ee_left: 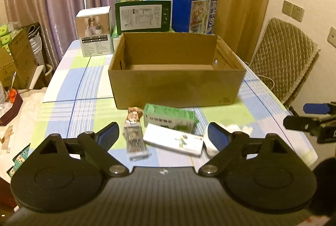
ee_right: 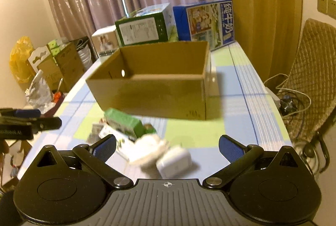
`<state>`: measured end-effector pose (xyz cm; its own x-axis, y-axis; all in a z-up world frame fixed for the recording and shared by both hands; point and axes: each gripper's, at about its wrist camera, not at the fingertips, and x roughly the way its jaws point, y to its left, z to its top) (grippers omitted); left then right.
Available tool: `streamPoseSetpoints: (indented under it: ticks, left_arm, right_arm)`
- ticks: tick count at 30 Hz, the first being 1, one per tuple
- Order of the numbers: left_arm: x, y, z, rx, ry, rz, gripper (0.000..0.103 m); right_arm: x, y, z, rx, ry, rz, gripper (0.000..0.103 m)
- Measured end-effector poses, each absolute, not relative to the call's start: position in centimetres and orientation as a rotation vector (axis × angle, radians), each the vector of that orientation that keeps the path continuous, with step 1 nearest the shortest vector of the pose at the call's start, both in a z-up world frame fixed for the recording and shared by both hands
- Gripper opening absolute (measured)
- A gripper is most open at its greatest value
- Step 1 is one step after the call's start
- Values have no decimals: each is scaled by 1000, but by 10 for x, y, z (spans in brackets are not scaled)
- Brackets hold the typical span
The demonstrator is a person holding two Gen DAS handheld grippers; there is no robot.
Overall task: Organize objects
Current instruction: 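Withdraw both open tools from the cardboard box back to the table items, then grasp the white square plug with the right tool while the left tool grasps the white cloth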
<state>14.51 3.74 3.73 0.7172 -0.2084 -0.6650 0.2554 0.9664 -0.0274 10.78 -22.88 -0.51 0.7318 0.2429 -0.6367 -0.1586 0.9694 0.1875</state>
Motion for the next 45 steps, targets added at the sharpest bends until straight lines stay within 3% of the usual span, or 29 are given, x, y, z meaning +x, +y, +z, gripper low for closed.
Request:
streamPoseSetpoints:
  ticks: [18,23,34,42,44,45]
  left_arm:
    - [132,2,-20,205,770,-375,88]
    - [139,-16,-41,289,781,-455,76]
    - [163,-45,-83,465,755,-573,69]
    - [179,-51,-96,481,743,-618,66]
    - [182,-53,-98,484,745,-624,64]
    - [183,-54,-99,488,746,-627,63]
  right_arm:
    - [87,-234,-67,-41,712,309,101]
    - [106,-239,-88,-65,749,355,101]
    - [147,-235,-120,-149,763,480,101]
    - [170,-232,-134,-168,785,560,84]
    - [175,-230,-136,-178,796,561,63]
    - [177,-231,-137,-171,809,561,62]
